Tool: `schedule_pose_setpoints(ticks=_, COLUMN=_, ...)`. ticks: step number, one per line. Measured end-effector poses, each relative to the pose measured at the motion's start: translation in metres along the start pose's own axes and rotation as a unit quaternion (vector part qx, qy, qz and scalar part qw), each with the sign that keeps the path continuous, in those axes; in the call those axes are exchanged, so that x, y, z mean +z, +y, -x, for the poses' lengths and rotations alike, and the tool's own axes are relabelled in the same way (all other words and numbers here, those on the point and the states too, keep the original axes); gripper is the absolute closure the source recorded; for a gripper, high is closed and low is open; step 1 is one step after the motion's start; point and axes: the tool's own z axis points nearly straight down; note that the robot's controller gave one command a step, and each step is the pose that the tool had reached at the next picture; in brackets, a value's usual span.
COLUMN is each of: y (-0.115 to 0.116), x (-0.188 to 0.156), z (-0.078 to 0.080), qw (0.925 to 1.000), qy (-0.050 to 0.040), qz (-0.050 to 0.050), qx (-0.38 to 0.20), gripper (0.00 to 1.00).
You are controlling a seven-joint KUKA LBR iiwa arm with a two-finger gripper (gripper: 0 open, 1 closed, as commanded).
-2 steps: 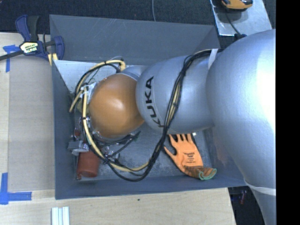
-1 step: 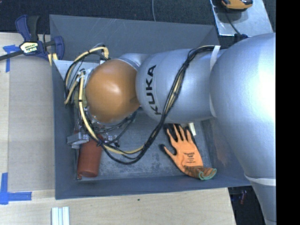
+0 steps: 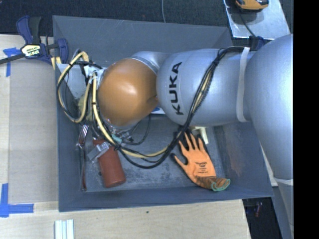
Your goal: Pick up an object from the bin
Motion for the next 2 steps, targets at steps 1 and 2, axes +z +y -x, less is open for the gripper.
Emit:
schedule_pose_setpoints(ticks=1, y=0.0, x=0.0, z=0.0, qw=1.0, qy=0.0002, qz=0.0, qx=0.0, gripper=1.0)
schedule_pose_setpoints(ticks=2, y=-0.013, x=0.004, z=0.001, qw=0.9921, qy=-0.0002, qz=-0.001, qx=-0.126, gripper=1.0)
